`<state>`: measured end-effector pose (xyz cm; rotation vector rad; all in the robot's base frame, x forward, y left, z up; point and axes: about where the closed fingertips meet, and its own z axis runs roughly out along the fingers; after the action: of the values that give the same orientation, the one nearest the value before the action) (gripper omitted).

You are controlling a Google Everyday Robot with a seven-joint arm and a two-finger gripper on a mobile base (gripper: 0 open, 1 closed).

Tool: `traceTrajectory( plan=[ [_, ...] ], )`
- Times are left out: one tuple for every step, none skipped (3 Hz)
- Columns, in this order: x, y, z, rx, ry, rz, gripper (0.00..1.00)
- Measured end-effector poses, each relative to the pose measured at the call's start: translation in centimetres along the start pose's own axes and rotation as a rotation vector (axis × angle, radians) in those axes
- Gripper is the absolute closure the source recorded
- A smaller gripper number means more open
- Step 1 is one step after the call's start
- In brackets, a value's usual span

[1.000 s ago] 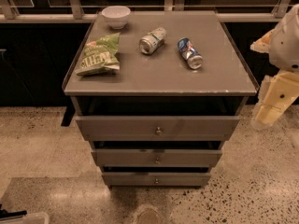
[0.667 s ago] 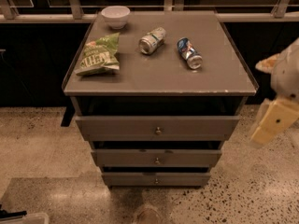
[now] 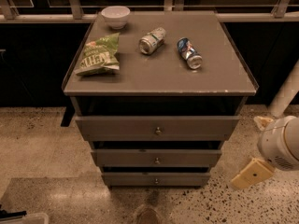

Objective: Open middle drawer

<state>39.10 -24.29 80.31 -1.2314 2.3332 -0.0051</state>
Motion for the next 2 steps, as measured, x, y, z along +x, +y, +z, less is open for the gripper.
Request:
traceTrajectory(
  plan=[
    [0.0,0.0,0.0,0.000,0.000,0.000,0.00],
    [1.9,1.0,1.6,0.022,-0.021,0.094,0.00]
  ],
)
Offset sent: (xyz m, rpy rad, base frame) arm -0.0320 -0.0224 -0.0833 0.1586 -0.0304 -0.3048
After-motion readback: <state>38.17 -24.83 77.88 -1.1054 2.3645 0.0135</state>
